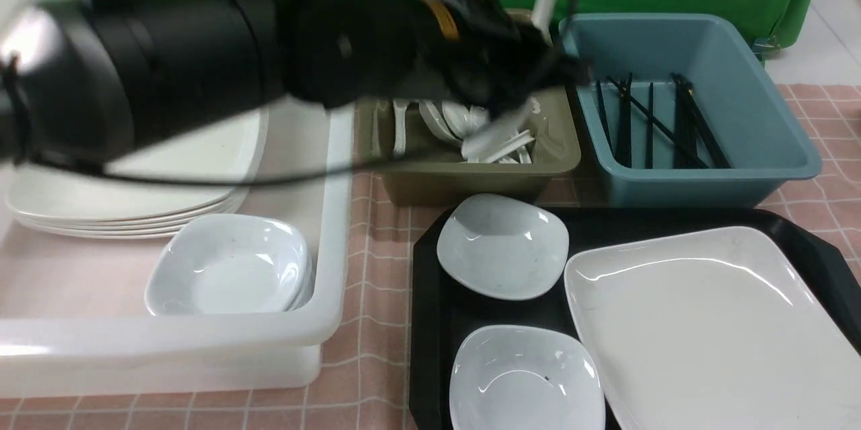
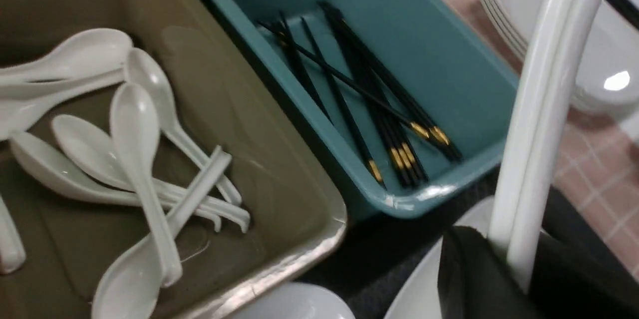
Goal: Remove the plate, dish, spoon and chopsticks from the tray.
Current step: Use the left arm to put the soup spoon into the small storage box in the middle, then use the left arm to grab a plate from the dinner plate
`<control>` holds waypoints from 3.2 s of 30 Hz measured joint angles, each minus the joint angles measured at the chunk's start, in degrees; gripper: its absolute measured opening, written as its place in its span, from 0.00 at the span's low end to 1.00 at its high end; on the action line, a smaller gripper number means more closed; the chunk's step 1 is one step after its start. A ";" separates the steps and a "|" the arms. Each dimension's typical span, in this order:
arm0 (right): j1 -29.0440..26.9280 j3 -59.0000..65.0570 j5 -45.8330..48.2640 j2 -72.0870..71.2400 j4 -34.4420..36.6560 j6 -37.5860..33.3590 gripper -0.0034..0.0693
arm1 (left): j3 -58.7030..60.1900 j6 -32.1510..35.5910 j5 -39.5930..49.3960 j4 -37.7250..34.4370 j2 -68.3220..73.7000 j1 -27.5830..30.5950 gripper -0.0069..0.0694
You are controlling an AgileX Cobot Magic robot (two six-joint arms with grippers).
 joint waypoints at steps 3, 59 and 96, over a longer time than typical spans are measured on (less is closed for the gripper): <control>0.00 0.00 -1.44 0.00 0.00 0.00 0.38 | -7.25 4.76 2.81 -6.12 4.11 4.70 0.16; 0.00 0.00 -2.36 0.00 -0.01 -1.83 0.09 | 1.60 18.41 45.45 -17.04 -3.95 0.33 0.09; 0.00 0.00 -1.45 -0.02 -0.01 -1.90 0.11 | -7.35 36.06 32.74 7.10 22.83 -9.00 0.56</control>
